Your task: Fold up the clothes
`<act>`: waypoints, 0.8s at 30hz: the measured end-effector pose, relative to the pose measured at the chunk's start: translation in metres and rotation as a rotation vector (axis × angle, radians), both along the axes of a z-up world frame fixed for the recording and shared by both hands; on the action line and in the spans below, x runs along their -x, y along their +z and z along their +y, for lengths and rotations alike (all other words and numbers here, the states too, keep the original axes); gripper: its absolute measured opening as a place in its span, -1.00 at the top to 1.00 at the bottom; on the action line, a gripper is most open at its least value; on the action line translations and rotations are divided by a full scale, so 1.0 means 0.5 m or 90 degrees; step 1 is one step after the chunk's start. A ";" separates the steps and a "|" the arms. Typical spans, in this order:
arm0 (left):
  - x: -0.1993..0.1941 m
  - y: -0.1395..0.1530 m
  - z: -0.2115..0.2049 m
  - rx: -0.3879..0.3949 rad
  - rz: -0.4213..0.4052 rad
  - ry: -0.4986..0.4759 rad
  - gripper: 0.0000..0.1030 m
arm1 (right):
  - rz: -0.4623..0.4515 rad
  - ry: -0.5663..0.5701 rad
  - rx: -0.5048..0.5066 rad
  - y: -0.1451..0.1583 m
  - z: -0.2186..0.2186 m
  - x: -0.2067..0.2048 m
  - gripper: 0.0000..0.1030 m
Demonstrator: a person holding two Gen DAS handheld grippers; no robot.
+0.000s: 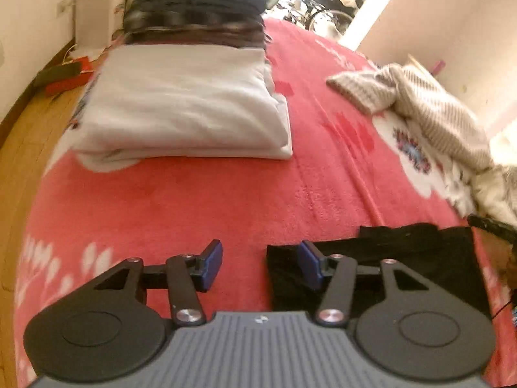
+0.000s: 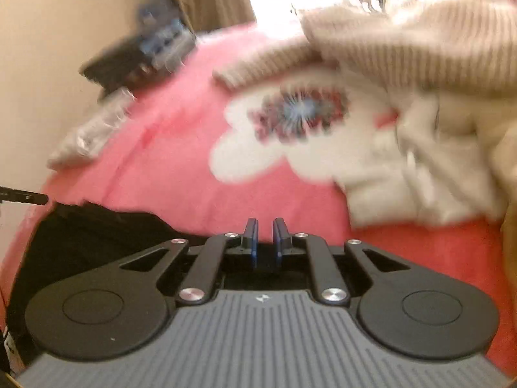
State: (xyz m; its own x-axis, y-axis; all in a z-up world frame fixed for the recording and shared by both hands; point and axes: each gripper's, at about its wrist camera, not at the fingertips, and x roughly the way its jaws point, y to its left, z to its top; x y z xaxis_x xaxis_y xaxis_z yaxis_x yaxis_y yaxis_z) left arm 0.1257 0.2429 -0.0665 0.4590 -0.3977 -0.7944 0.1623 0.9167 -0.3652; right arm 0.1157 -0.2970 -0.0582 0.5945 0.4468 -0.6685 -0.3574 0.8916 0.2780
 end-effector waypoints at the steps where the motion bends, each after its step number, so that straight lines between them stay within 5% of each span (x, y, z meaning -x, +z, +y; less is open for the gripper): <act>1: 0.010 0.007 0.009 0.011 0.006 0.004 -0.09 | -0.006 0.022 -0.013 0.013 0.011 0.007 0.78; 5: 0.061 0.013 0.006 0.057 0.045 -0.036 -0.23 | -0.049 0.152 -0.025 0.067 0.114 0.056 0.73; 10: 0.119 0.005 -0.014 0.040 0.083 -0.092 -0.25 | -0.054 0.380 -0.065 0.098 0.279 0.172 0.42; 17: 0.141 -0.001 0.014 0.029 0.105 -0.082 -0.25 | -0.134 0.601 0.059 0.033 0.493 0.366 0.20; 24: 0.138 0.003 0.039 0.037 0.095 -0.075 -0.25 | -0.240 0.709 0.162 -0.035 0.589 0.477 0.15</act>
State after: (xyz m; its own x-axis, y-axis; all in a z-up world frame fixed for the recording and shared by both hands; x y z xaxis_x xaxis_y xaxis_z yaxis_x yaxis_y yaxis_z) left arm 0.0569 0.2625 -0.0649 0.2858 -0.4883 -0.8245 0.2067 0.8716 -0.4446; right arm -0.1230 -0.0027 -0.0755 0.1429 0.7194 -0.6797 -0.9873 0.0555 -0.1489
